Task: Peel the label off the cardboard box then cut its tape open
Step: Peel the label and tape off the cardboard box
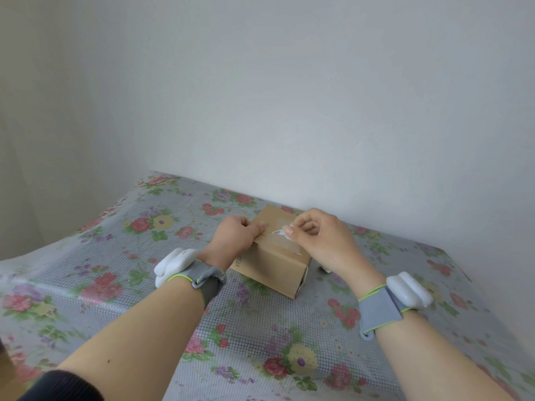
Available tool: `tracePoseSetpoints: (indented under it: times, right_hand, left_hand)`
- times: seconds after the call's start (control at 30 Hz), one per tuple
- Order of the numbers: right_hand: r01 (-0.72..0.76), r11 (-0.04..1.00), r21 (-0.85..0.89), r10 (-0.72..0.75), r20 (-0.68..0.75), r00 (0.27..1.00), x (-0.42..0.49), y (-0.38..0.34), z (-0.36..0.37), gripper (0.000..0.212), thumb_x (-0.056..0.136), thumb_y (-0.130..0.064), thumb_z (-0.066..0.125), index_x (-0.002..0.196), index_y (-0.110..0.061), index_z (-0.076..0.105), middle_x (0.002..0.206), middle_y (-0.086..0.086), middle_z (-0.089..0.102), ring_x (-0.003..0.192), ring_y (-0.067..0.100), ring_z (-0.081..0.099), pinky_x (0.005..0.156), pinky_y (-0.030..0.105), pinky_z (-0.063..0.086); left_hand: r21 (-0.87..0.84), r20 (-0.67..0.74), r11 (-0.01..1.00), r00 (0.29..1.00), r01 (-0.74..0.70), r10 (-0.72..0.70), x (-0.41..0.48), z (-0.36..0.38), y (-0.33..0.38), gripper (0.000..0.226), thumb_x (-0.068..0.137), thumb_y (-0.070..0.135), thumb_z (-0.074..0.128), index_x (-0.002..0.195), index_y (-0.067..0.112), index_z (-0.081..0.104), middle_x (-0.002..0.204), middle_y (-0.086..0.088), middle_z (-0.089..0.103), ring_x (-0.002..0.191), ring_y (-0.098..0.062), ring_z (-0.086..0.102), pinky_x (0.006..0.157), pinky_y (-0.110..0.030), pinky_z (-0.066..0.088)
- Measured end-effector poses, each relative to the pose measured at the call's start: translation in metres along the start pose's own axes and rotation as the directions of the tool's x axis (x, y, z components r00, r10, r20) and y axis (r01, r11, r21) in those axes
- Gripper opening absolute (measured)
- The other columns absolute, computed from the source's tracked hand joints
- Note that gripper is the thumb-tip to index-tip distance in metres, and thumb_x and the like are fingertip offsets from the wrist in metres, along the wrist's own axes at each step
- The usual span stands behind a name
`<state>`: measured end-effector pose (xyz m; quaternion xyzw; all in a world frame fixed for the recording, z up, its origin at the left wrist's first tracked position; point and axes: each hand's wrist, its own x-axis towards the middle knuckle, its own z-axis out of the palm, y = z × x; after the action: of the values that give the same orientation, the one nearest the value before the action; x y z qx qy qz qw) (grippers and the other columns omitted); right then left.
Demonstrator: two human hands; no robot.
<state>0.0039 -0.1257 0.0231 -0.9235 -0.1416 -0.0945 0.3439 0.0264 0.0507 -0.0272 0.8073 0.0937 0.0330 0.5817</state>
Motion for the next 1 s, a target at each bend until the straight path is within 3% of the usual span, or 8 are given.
tracePoseSetpoints:
  times: [0.07, 0.17, 0.3, 0.53, 0.67, 0.77, 0.87, 1.0]
  right_hand:
    - [0.027, 0.997, -0.075, -0.029, -0.026, 0.999, 0.0, 0.001, 0.005, 0.018, 0.071, -0.035, 0.076, 0.08, -0.022, 0.066, 0.078, -0.01, 0.066, 0.074, 0.007, 0.062, 0.068, 0.021, 0.05]
    - [0.073, 0.963, -0.258, -0.099, -0.089, 0.991, 0.002, -0.002, 0.011, 0.003, 0.069, -0.019, 0.068, 0.066, -0.017, 0.067, 0.069, -0.01, 0.061, 0.07, 0.014, 0.06, 0.065, 0.026, 0.049]
    - [-0.003, 0.976, -0.219, -0.034, -0.168, 0.985, 0.006, -0.001, 0.014, 0.008, 0.068, -0.014, 0.063, 0.064, -0.011, 0.069, 0.067, -0.001, 0.068, 0.068, 0.018, 0.061, 0.064, 0.029, 0.051]
    - [-0.155, 0.988, -0.006, 0.146, -0.307, 0.94, 0.016, 0.005, 0.005, 0.013, 0.072, -0.013, 0.064, 0.064, -0.004, 0.069, 0.068, 0.013, 0.07, 0.073, 0.031, 0.065, 0.067, 0.033, 0.051]
    - [-0.239, 0.956, 0.168, 0.278, -0.273, 0.921, 0.019, 0.013, 0.001, 0.013, 0.071, -0.014, 0.064, 0.059, -0.011, 0.069, 0.066, 0.01, 0.071, 0.076, 0.028, 0.07, 0.069, 0.035, 0.054]
    - [-0.282, 0.866, 0.414, 0.406, -0.249, 0.879, 0.02, 0.019, 0.003, 0.016, 0.072, -0.012, 0.065, 0.056, -0.012, 0.066, 0.054, 0.002, 0.067, 0.068, 0.021, 0.072, 0.077, 0.04, 0.057]
    - [-0.293, 0.794, 0.532, 0.471, -0.234, 0.851, 0.021, 0.023, 0.003, 0.012, 0.072, -0.008, 0.067, 0.06, -0.009, 0.068, 0.053, 0.002, 0.065, 0.058, 0.013, 0.068, 0.081, 0.044, 0.058]
    - [-0.229, 0.626, 0.746, 0.569, -0.235, 0.788, 0.02, 0.019, -0.003, 0.02, 0.08, -0.002, 0.06, 0.061, -0.003, 0.056, 0.06, 0.008, 0.054, 0.051, 0.013, 0.055, 0.063, 0.03, 0.059]
  left_hand:
    - [0.002, 0.001, 1.0, 1.0, -0.001, 0.001, 0.0, 0.0, 0.0, 0.033, 0.088, 0.041, 0.061, 0.081, 0.009, 0.056, 0.08, -0.008, 0.057, 0.07, -0.021, 0.05, 0.061, -0.03, 0.037]
    - [-0.003, 0.009, 1.0, 1.0, -0.001, 0.001, -0.001, -0.001, 0.0, 0.034, 0.088, 0.041, 0.061, 0.082, 0.009, 0.056, 0.081, -0.008, 0.056, 0.07, -0.022, 0.049, 0.062, -0.03, 0.036]
    - [0.004, 0.016, 1.0, 1.0, -0.008, 0.008, -0.002, -0.002, 0.001, 0.033, 0.089, 0.041, 0.06, 0.082, 0.009, 0.055, 0.08, -0.008, 0.055, 0.067, -0.019, 0.048, 0.058, -0.029, 0.035]
    - [0.0, 0.013, 1.0, 1.0, -0.011, 0.011, -0.002, -0.001, 0.001, 0.033, 0.088, 0.041, 0.061, 0.082, 0.009, 0.054, 0.082, -0.008, 0.057, 0.07, -0.021, 0.05, 0.06, -0.029, 0.036]
    - [-0.009, 0.016, 1.0, 1.0, -0.005, 0.005, -0.001, -0.001, 0.001, 0.033, 0.088, 0.041, 0.062, 0.081, 0.009, 0.055, 0.083, -0.008, 0.058, 0.072, -0.022, 0.051, 0.065, -0.03, 0.038]
    - [-0.004, 0.012, 1.0, 1.0, -0.007, 0.007, -0.002, -0.001, 0.0, 0.033, 0.088, 0.041, 0.062, 0.082, 0.009, 0.056, 0.084, -0.009, 0.059, 0.074, -0.022, 0.052, 0.067, -0.031, 0.04]
    - [-0.003, 0.011, 1.0, 1.0, -0.011, 0.011, -0.003, -0.001, 0.002, 0.033, 0.089, 0.04, 0.061, 0.082, 0.008, 0.056, 0.082, -0.008, 0.058, 0.072, -0.021, 0.051, 0.066, -0.03, 0.039]
    - [-0.004, 0.013, 1.0, 1.0, -0.009, 0.009, -0.005, -0.002, 0.003, 0.032, 0.089, 0.039, 0.061, 0.082, 0.009, 0.056, 0.078, -0.006, 0.057, 0.068, -0.018, 0.049, 0.06, -0.029, 0.037]
